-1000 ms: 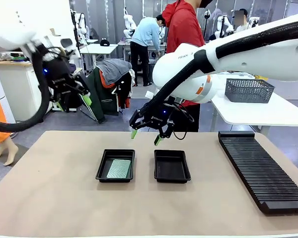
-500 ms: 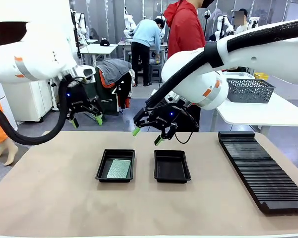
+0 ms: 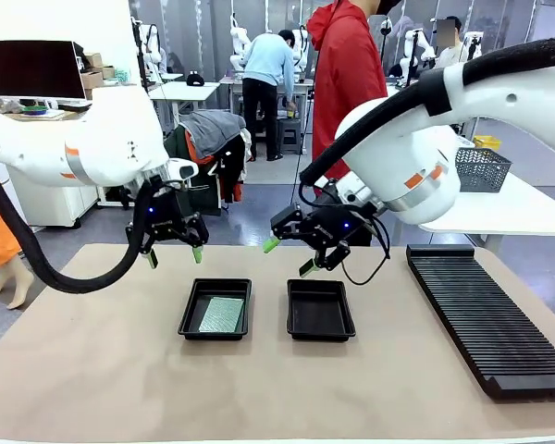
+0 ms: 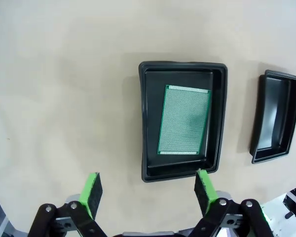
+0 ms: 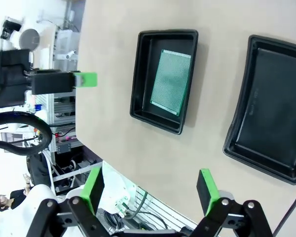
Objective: Inspect and transfer BCBs to ESD trays.
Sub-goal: Pick up the ESD tray and place it on the left side of the table.
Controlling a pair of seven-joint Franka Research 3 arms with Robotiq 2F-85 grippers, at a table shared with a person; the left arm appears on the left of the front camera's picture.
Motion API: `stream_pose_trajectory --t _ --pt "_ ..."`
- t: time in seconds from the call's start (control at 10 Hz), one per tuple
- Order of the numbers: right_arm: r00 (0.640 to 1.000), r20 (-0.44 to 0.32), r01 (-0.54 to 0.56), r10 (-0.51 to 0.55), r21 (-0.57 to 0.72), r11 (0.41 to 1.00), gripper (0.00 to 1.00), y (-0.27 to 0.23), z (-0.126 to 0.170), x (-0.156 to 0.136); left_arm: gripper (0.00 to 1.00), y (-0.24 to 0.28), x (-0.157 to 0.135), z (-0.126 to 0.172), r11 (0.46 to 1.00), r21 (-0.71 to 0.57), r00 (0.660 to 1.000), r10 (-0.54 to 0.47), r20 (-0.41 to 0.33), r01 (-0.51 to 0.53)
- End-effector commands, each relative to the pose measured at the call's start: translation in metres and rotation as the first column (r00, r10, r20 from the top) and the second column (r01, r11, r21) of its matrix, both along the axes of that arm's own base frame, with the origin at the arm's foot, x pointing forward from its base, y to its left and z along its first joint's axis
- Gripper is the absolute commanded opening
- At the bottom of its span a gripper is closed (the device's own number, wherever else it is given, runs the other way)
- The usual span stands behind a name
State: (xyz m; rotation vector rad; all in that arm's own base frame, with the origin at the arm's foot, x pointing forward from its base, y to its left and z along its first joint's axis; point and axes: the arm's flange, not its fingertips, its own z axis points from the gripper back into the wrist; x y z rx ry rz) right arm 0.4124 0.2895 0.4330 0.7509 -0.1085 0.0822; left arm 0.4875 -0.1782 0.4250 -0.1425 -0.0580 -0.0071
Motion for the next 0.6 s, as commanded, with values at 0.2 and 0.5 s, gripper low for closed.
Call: stream_pose_trajectory --t 0.2,0.5 --pt "1.000 0.015 -0.001 0.000 0.112 0.994 1.00 -0.030 -0.025 -0.005 1.00 -0.018 -0.004 -0.041 0.999 0.027 0.999 0.047 0.014 -0.047" --pt "1.000 0.007 0.017 -0.018 0.073 0.997 1.00 -0.022 -0.015 0.000 1.00 -0.025 -0.001 -0.063 0.995 0.090 0.998 0.040 0.056 -0.045"
